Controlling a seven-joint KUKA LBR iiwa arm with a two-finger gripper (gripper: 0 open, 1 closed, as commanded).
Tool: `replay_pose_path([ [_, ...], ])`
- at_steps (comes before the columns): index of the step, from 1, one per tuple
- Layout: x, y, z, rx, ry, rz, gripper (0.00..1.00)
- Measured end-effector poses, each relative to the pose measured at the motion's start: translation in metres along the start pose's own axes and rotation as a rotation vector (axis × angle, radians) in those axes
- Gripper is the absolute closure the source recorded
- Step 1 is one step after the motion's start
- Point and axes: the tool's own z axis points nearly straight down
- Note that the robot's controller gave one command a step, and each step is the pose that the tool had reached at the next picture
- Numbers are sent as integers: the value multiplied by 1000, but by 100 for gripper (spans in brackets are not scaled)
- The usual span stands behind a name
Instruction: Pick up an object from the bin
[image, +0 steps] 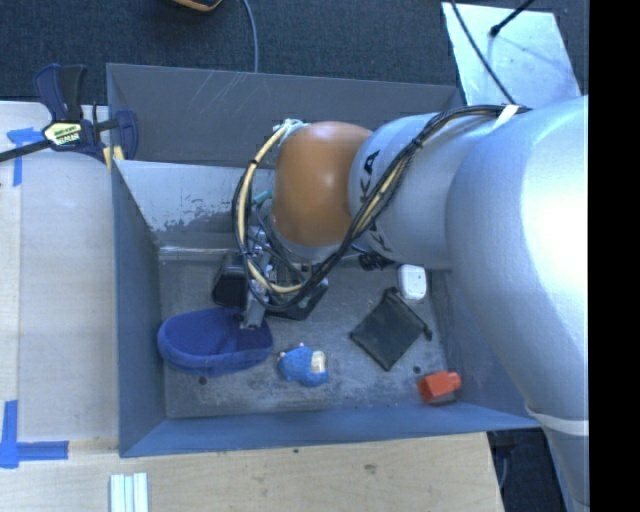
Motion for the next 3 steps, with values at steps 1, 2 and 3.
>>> replay_pose_path([
  [1, 6, 1, -6, 7, 3, 0, 100],
  [2, 6, 1, -6, 7, 3, 1, 100],
  [3, 6, 1, -6, 7, 3, 2, 100],
])
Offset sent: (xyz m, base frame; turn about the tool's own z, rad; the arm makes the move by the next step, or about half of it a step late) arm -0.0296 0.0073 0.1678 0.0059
